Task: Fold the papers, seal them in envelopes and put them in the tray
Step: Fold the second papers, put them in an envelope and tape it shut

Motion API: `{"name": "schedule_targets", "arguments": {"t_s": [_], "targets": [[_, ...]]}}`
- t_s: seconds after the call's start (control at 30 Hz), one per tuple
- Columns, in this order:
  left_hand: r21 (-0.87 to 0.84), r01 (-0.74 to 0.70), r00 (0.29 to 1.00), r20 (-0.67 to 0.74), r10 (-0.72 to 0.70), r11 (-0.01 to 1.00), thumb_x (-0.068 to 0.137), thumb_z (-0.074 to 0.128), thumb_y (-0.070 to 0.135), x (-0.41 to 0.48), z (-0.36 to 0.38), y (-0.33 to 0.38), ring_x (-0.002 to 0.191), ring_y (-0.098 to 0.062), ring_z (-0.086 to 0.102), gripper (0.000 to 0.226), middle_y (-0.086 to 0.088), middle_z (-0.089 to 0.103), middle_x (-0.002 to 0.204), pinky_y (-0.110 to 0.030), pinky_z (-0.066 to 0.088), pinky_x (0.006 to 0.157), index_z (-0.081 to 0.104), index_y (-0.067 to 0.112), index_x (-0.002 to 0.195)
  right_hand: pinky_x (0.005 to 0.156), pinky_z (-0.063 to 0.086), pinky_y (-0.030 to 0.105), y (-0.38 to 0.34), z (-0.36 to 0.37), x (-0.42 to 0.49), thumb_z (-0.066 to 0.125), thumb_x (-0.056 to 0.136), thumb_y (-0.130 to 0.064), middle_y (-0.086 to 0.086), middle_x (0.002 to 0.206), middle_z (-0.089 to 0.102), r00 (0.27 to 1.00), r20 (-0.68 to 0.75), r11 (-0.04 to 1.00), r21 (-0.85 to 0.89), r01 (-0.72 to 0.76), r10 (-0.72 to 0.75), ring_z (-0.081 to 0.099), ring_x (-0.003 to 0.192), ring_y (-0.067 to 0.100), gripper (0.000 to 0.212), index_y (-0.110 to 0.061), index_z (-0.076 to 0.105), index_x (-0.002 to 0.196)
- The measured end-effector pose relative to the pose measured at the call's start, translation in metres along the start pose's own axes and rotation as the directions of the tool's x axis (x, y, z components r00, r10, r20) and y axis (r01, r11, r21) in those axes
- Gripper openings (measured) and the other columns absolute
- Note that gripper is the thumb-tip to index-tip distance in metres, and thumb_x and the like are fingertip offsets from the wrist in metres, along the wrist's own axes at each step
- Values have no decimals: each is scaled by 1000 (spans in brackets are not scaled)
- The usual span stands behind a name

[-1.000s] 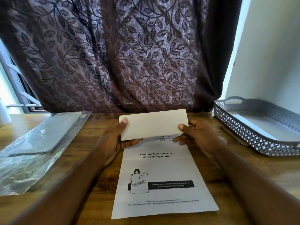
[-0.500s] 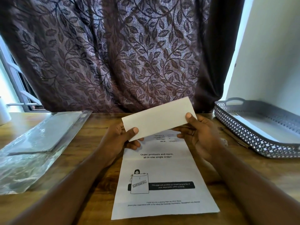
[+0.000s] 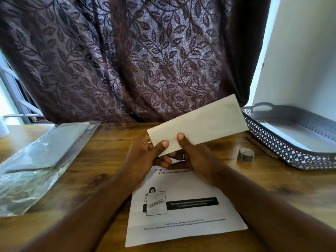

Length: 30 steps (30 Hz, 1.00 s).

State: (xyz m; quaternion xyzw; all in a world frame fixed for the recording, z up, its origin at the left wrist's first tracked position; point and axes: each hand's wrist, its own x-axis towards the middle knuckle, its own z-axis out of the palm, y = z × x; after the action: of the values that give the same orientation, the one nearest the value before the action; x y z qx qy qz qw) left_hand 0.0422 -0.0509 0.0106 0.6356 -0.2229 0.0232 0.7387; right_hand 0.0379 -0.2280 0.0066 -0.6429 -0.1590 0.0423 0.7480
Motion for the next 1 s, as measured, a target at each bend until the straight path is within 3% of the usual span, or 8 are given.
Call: {"name": "schedule_targets", "arguments": {"t_s": [0.23, 0.53, 0.63, 0.7, 0.77, 0.83, 0.93, 1.0], "targets": [[93, 21, 999, -32, -18, 995, 99, 58, 11, 5, -13, 5, 57, -19, 68, 25, -19, 75, 85, -23, 57, 53, 61, 14, 124, 74, 60, 51, -17, -42, 9, 58, 90, -47, 15, 121, 72, 971, -234, 964, 244, 109, -51, 71, 108, 33, 52, -19, 52, 133], [122, 97, 995, -28, -95, 988, 98, 60, 15, 8, -23, 1, 59, -20, 69, 22, -19, 76, 88, -23, 58, 54, 63, 25, 117, 70, 61, 45, -26, -69, 5, 46, 105, -34, 20, 112, 74, 941, -337, 955, 272, 120, -23, 73, 99, 39, 35, -6, 62, 121], [83, 111, 990, -93, -103, 990, 96, 63, 19, 10, -28, -1, 60, -18, 69, 25, -17, 77, 86, -22, 57, 55, 65, 11, 121, 66, 62, 42, -26, -72, 3, 49, 104, -24, 22, 109, 74, 946, -323, 973, 210, 100, -27, 74, 95, 40, 27, -6, 64, 118], [-115, 100, 972, -199, -121, 988, 92, 66, 27, 11, -30, 1, 61, -16, 70, 35, -15, 76, 83, -23, 58, 55, 68, 2, 116, 64, 63, 39, -25, -71, 1, 49, 105, -22, 19, 107, 75, 965, -263, 997, 65, 45, -26, 75, 92, 38, 26, -6, 63, 120], [-393, 35, 961, -240, -140, 919, 83, 68, 47, 9, -29, 6, 73, -19, 75, 42, -13, 78, 92, -27, 61, 60, 79, 12, 103, 57, 61, 33, -24, -65, 1, 50, 105, -21, 18, 102, 77, 981, -192, 995, -101, -9, -11, 76, 79, 35, 26, -5, 63, 120], [-512, -38, 974, -210, -82, 858, 73, 75, 61, 7, -27, 10, 89, -23, 76, 50, -12, 77, 107, -30, 62, 69, 81, 20, 101, 48, 55, 29, -25, -55, 1, 51, 104, -21, 17, 97, 77, 987, -157, 985, -173, -6, -22, 72, 62, 30, 24, -6, 64, 117], [-433, -81, 992, -126, 29, 898, 65, 86, 58, 2, -10, 11, 92, -24, 74, 55, -11, 76, 106, -30, 61, 72, 79, 22, 105, 43, 48, 27, -27, -40, 1, 53, 103, -19, 16, 95, 77, 981, -174, 985, -164, 52, -81, 65, 52, 25, 24, -5, 65, 117], [-243, -113, 993, -7, 115, 963, 79, 80, 50, -4, 6, 7, 105, -24, 72, 43, -7, 75, 113, -28, 58, 81, 75, 24, 113, 43, 48, 27, -27, -27, -1, 55, 102, -17, 14, 91, 77, 982, -161, 983, -166, 75, -102, 65, 52, 25, 20, -7, 67, 115]]}}
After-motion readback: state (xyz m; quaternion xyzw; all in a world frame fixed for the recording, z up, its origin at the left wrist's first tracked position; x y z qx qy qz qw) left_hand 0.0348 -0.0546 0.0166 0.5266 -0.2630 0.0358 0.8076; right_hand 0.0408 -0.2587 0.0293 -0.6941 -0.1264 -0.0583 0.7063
